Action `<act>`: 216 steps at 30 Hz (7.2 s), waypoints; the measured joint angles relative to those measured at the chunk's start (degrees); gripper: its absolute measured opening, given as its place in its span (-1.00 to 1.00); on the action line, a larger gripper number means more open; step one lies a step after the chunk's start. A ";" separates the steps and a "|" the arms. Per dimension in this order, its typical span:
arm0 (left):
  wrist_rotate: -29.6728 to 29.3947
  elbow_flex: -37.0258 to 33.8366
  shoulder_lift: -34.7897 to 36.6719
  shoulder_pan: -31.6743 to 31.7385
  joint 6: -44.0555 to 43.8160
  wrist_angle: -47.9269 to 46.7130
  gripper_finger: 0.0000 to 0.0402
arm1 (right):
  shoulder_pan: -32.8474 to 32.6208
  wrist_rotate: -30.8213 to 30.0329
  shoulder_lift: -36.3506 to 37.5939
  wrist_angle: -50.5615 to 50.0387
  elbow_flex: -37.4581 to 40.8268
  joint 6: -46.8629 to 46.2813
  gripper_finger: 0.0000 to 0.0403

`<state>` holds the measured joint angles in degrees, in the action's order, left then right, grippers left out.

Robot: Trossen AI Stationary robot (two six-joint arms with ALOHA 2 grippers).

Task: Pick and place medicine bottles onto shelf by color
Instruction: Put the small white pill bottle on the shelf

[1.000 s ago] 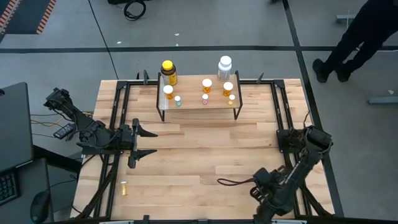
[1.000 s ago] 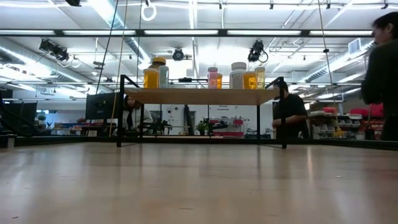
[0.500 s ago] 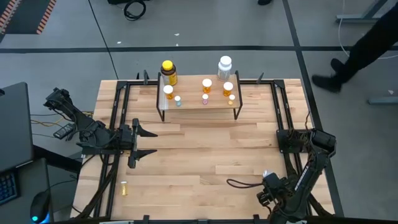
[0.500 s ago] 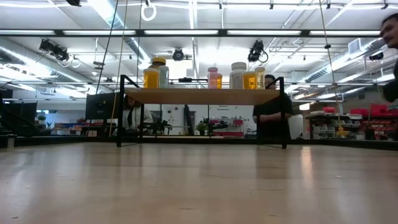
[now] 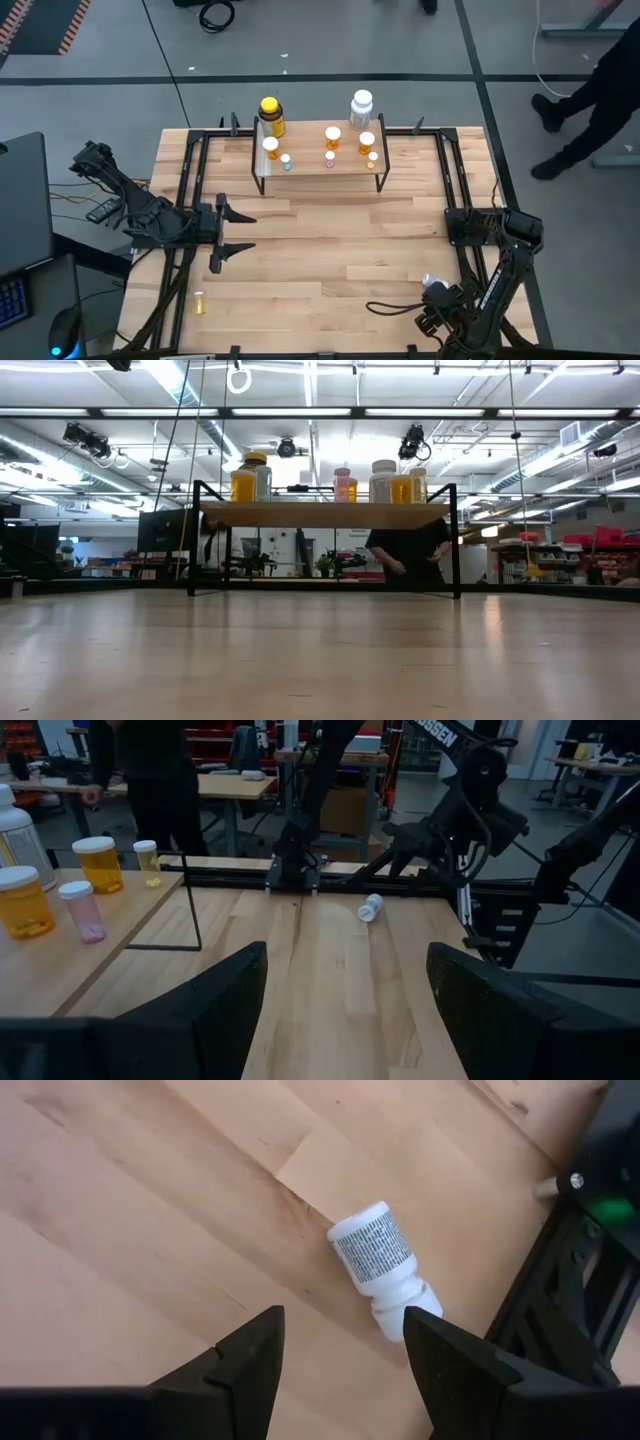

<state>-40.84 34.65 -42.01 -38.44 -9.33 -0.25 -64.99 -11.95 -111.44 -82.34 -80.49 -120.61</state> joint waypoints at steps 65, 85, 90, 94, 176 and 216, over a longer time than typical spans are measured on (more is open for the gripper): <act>-0.01 -0.02 -0.05 0.01 1.66 -0.01 0.41 | -3.56 4.92 0.24 12.90 20.09 12.78 0.06; 0.00 -0.02 -0.03 0.00 2.69 0.00 0.41 | -1.94 3.20 -0.11 9.37 18.22 14.51 -0.18; -0.01 -0.02 -0.03 0.01 2.69 0.00 0.41 | 1.93 3.22 -0.11 2.91 12.06 20.49 -0.18; -0.02 -0.02 -0.01 0.00 2.69 0.02 0.41 | 6.21 3.69 -0.11 -3.79 5.85 29.51 -0.18; -0.02 -0.02 0.02 0.02 4.46 0.44 0.41 | 40.00 52.03 -4.63 -3.72 13.02 85.78 -0.08; -0.02 -0.02 0.02 0.00 4.21 0.45 0.41 | 27.81 -2.82 3.42 -7.57 -21.31 49.50 0.08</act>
<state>-40.86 34.63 -42.00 -38.44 -5.12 0.19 -37.18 -14.78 -108.02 -89.91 -101.80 -71.11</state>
